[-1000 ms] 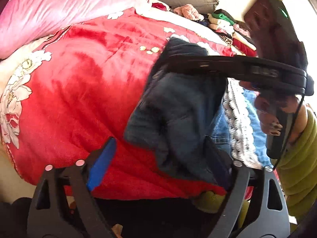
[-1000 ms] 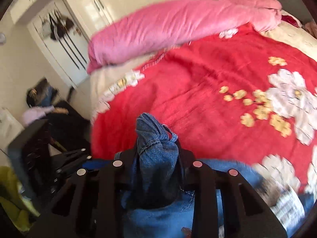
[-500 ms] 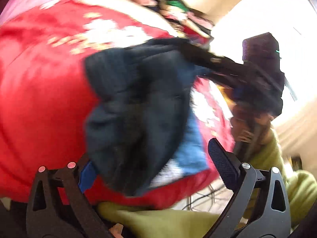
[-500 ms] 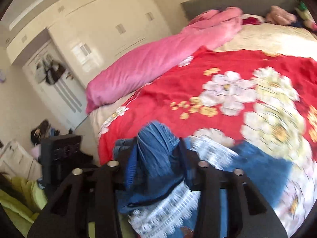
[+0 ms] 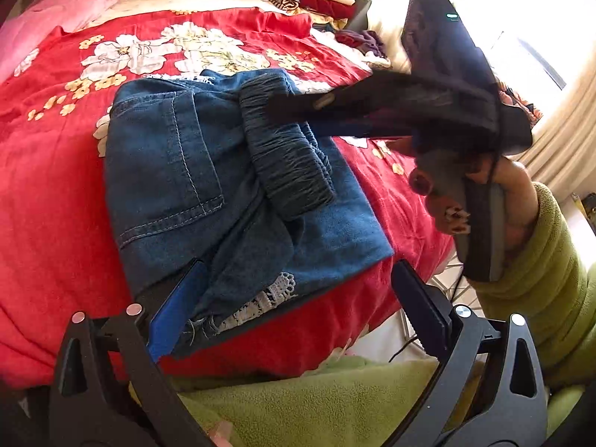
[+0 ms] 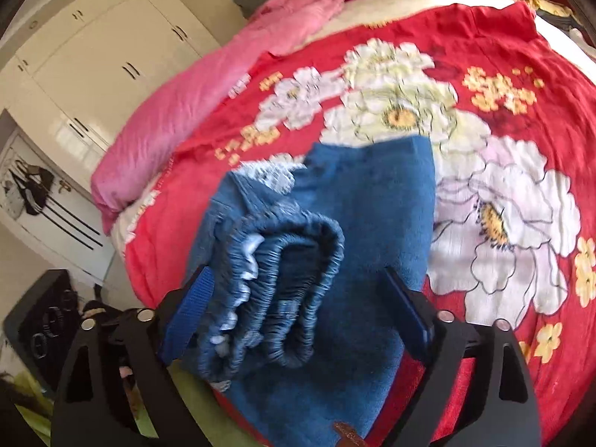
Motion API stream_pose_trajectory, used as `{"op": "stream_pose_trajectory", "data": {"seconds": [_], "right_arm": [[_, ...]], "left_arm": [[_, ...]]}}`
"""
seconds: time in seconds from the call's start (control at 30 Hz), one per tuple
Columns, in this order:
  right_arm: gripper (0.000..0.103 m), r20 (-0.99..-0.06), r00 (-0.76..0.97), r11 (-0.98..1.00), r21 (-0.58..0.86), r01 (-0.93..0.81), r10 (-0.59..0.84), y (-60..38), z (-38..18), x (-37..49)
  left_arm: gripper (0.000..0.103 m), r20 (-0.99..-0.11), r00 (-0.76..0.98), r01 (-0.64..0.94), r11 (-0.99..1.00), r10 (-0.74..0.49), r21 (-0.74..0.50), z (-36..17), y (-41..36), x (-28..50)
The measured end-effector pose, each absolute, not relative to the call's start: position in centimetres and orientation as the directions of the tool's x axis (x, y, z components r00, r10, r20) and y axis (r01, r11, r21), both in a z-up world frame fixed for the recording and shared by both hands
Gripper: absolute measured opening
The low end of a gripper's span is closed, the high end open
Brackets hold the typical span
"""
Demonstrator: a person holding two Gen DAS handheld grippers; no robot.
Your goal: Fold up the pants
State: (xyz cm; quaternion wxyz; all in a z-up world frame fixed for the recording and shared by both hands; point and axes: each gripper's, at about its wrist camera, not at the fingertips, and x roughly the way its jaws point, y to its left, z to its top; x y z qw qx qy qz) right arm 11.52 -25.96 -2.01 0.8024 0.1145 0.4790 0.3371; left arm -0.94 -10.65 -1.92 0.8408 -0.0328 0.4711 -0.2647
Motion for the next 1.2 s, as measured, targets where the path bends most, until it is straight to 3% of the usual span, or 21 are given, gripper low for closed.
{"op": "stream_pose_trajectory", "data": {"seconds": [0.1, 0.2, 0.37, 0.47, 0.9, 1.1, 1.2], "right_arm": [[0.041, -0.676, 0.338, 0.742, 0.49, -0.458, 0.655, -25.9, -1.3, 10.6], [0.042, -0.733, 0.355, 0.797, 0.423, -0.431, 0.58, -26.2, -2.0, 10.6], [0.06, -0.706, 0.393, 0.799, 0.436, -0.415, 0.59, -27.6, -1.3, 9.5], [0.079, -0.675, 0.452, 0.807, 0.421, -0.415, 0.584, -28.9, 0.1, 8.2], [0.079, -0.632, 0.573, 0.834, 0.236, -0.499, 0.522, -31.4, 3.1, 2.0], [0.079, -0.626, 0.537, 0.748, 0.115, -0.653, 0.566, -28.4, 3.1, -1.6], [0.079, -0.655, 0.487, 0.681, 0.057, -0.73, 0.577, -25.8, 2.2, -2.7]], "left_arm": [[0.093, -0.785, 0.419, 0.414, 0.866, -0.456, -0.282, -2.1, -10.6, -1.5], [0.093, -0.787, 0.418, 0.421, 0.864, -0.454, -0.274, -2.3, -10.7, -1.0], [0.093, -0.778, 0.433, 0.407, 0.868, -0.456, -0.283, -1.5, -10.2, -1.3], [0.093, -0.77, 0.451, 0.399, 0.874, -0.452, -0.279, -0.9, -9.7, -1.4], [0.093, -0.752, 0.531, 0.321, 0.914, -0.391, -0.249, 1.3, -6.9, -0.5], [0.093, -0.78, 0.543, 0.195, 0.95, -0.311, -0.242, 1.4, -4.0, 3.9], [0.081, -0.796, 0.536, 0.151, 0.96, -0.281, -0.237, 1.2, -3.2, 6.5]]}}
